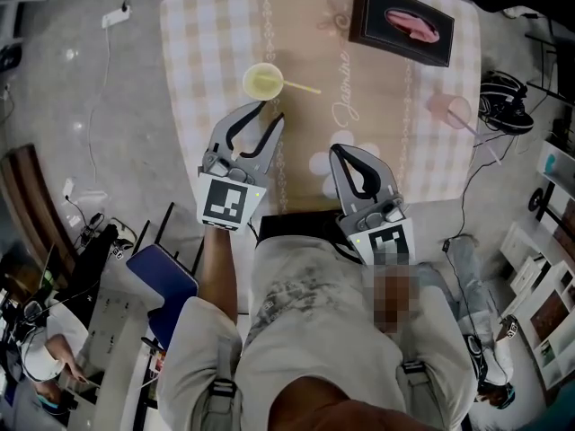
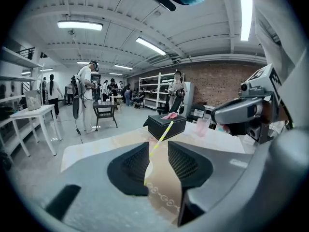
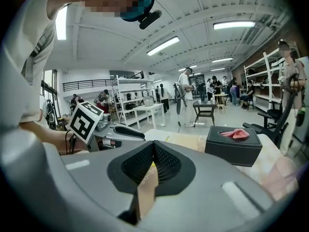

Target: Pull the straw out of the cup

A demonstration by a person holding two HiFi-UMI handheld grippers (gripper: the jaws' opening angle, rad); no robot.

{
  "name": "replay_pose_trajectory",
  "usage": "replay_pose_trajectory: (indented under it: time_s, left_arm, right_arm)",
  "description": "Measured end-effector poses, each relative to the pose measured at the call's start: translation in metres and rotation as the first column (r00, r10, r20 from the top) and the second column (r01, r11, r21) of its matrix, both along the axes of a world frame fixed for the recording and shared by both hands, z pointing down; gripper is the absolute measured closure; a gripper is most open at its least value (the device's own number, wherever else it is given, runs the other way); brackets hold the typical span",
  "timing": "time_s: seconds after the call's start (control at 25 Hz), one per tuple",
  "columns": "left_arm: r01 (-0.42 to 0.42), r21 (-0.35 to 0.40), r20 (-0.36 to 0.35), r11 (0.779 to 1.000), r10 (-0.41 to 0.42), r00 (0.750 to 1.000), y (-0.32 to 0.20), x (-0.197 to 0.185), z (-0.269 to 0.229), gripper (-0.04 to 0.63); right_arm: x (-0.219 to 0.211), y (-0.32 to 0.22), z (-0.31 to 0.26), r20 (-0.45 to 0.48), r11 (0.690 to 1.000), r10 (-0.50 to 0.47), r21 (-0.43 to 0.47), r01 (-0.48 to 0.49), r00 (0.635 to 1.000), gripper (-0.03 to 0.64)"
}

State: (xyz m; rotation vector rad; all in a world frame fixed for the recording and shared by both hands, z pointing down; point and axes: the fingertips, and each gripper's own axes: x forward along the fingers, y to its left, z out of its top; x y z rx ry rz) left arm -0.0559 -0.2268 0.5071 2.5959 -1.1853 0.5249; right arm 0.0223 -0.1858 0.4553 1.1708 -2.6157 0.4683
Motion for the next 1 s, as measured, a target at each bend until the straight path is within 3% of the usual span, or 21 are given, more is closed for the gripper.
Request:
replay_pose_trajectory:
  time_s: [0.28,1.0]
  left_arm:
    - [0.002,-0.036,0.056,0.999,0.0,0.998,-0.008,0.001,0.019,0.445]
    - [-0.029,-0.01,0.221,1.0,0.031,0.975,-0.025,0.017,0.047,0.426]
  right_arm:
    - [0.004,-0.004,0.009,-0.006,1.0,0.012,-0.018,-0.012,1.0,0.606]
    - [0.015,-0.009,0.023,-0.011,0.999,0.031,-0.045,-0.031,0.999,0.606]
